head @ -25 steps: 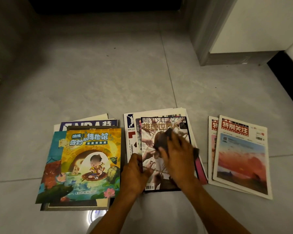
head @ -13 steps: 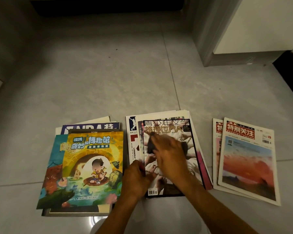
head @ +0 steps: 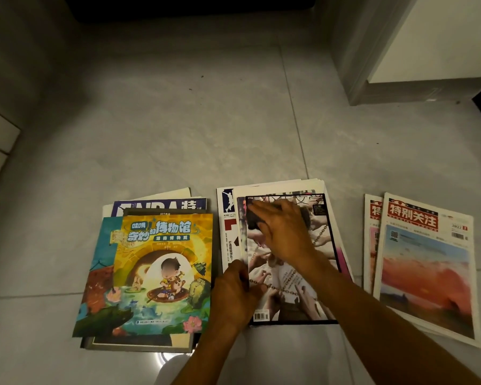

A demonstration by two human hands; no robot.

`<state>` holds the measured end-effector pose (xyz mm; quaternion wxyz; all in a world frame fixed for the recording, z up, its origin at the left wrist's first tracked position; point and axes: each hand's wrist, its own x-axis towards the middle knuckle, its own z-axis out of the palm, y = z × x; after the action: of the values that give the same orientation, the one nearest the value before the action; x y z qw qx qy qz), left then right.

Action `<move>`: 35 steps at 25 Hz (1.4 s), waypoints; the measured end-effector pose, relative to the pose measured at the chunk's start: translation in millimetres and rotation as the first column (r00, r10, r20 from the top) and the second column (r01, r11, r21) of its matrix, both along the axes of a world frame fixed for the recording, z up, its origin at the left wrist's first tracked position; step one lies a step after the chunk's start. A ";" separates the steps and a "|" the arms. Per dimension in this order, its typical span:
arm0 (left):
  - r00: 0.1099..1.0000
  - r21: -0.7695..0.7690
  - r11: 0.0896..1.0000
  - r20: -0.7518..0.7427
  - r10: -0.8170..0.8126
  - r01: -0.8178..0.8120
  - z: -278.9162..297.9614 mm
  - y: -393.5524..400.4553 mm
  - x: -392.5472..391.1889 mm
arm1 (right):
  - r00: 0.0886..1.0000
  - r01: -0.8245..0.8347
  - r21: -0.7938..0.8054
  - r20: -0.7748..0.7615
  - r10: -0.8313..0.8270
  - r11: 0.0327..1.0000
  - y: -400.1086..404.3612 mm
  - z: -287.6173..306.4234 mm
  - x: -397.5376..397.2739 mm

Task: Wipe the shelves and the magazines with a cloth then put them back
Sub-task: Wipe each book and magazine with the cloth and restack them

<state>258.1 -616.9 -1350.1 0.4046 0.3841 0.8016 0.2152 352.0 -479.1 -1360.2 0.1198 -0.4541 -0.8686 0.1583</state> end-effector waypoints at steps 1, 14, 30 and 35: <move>1.000 0.005 1.000 0.009 0.001 -0.001 -0.9 -0.6 0.3 | 0.999 0.039 -0.030 0.013 -0.039 0.999 8.6 1.6 -2.9; 1.000 -0.024 1.000 0.012 0.010 -0.010 2.7 -1.6 0.5 | 0.997 -0.070 0.046 0.032 0.069 0.996 -37.9 -2.5 13.6; 0.999 -0.035 0.999 0.022 0.035 -0.034 -0.9 -3.1 2.3 | 0.971 0.233 0.017 0.054 -0.234 0.972 -10.8 -8.6 20.6; 0.999 -0.027 0.999 0.041 0.027 -0.026 -1.1 -2.3 2.2 | 0.989 -0.100 0.060 0.115 0.093 0.993 -11.5 -9.7 36.7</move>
<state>260.3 -619.1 -1351.2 0.4235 0.3635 0.8007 0.2177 388.7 -490.7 -1369.9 0.0781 -0.4154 -0.8996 0.1099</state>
